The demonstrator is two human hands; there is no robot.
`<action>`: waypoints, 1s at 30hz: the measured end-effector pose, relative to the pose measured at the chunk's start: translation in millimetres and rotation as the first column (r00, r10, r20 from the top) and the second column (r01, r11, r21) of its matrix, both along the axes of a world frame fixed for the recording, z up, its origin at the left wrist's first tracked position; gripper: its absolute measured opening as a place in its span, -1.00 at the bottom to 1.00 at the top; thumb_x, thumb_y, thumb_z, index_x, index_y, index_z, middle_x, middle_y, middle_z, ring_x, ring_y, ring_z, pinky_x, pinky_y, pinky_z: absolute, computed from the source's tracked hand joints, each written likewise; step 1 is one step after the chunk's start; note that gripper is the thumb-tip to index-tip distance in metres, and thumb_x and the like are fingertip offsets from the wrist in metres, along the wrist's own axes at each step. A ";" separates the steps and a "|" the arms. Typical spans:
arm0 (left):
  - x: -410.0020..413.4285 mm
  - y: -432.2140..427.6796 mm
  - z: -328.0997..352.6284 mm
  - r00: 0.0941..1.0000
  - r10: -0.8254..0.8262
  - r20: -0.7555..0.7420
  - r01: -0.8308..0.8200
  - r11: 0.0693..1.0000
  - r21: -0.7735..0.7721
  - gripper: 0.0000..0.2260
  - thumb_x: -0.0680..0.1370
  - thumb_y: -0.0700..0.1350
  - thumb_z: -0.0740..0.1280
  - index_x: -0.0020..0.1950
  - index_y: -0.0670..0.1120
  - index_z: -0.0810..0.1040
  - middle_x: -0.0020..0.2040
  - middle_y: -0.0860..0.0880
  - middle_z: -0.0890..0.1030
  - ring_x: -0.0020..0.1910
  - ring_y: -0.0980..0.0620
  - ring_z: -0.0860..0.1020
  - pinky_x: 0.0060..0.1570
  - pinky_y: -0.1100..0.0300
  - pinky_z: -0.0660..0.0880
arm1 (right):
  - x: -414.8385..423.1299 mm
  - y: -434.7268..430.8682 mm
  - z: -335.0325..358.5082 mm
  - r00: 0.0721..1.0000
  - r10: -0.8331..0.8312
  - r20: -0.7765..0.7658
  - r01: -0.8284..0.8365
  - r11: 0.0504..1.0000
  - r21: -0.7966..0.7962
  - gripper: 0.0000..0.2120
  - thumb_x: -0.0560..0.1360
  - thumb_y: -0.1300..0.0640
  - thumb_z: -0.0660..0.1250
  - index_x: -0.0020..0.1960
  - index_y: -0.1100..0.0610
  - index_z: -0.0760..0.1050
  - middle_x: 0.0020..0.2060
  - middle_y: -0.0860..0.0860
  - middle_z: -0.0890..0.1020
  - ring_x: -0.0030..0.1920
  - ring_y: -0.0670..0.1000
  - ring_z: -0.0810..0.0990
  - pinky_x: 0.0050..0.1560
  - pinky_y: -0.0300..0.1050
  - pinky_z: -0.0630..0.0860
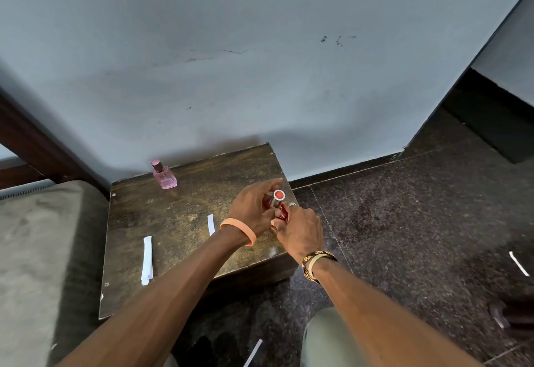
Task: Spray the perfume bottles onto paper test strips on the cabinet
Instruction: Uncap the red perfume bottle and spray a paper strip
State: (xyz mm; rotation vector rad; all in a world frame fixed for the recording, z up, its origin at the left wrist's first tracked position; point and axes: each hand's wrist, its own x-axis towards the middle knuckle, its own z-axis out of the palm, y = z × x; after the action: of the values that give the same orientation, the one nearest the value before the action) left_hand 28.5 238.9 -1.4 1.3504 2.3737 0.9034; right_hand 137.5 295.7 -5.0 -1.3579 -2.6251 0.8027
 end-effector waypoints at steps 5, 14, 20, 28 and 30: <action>-0.4 1.2 -1.1 0.999 0.022 -0.030 -0.022 1.000 0.004 -0.71 0.44 -0.16 0.46 0.14 0.01 0.59 0.01 0.04 0.66 -0.01 0.06 0.58 0.05 0.13 0.55 | 0.0 0.1 -0.3 1.000 -0.005 0.000 0.005 1.000 -0.003 -0.74 0.53 0.01 0.40 0.15 0.12 0.55 0.00 0.05 0.65 0.07 0.07 0.63 0.12 -0.09 0.54; -2.6 1.6 1.3 0.997 -0.016 -0.071 0.013 0.999 -0.044 -0.66 0.46 -0.17 0.42 0.22 0.04 0.54 0.06 0.04 0.65 0.04 0.03 0.57 0.09 0.15 0.51 | -0.3 -0.1 -0.4 1.000 0.009 -0.022 -0.009 1.000 0.008 -0.79 0.52 0.03 0.40 0.09 0.10 0.56 -0.09 0.04 0.66 -0.03 0.08 0.66 0.05 -0.02 0.61; -3.2 1.9 0.8 0.993 -0.077 -0.085 0.071 0.995 -0.068 -0.56 0.46 -0.16 0.44 0.32 0.05 0.48 0.16 0.03 0.62 0.13 0.02 0.54 0.14 0.14 0.47 | -0.3 0.3 -2.9 1.000 0.009 -0.029 -0.009 1.000 0.001 -0.80 0.53 0.02 0.39 0.08 0.11 0.56 -0.08 0.04 0.66 -0.02 0.07 0.66 0.06 -0.04 0.61; -5.7 3.1 -0.5 0.995 -0.028 -0.092 0.024 0.998 -0.052 -0.62 0.42 -0.12 0.48 0.22 0.01 0.56 0.06 0.02 0.66 0.03 0.04 0.60 0.07 0.19 0.52 | -0.8 0.0 -4.7 0.999 0.002 -0.037 -0.002 1.000 -0.001 -0.80 0.52 0.02 0.41 0.07 0.10 0.56 -0.09 0.02 0.66 -0.03 0.05 0.66 0.05 -0.05 0.61; -4.2 0.5 0.0 0.993 -0.072 -0.095 0.065 0.994 -0.084 -0.51 0.42 -0.08 0.48 0.33 0.04 0.47 0.14 0.02 0.61 0.13 0.03 0.55 0.18 0.12 0.49 | -0.5 -0.1 -4.7 0.999 0.012 -0.045 -0.012 1.000 -0.004 -0.83 0.53 0.04 0.39 0.06 0.11 0.56 -0.10 0.03 0.65 -0.04 0.05 0.66 0.03 -0.04 0.62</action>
State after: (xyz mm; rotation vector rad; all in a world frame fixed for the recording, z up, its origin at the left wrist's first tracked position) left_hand 24.3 239.5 -1.4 1.4667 2.3915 0.7304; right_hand 137.0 295.6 -9.6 -1.3101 -2.6016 0.8310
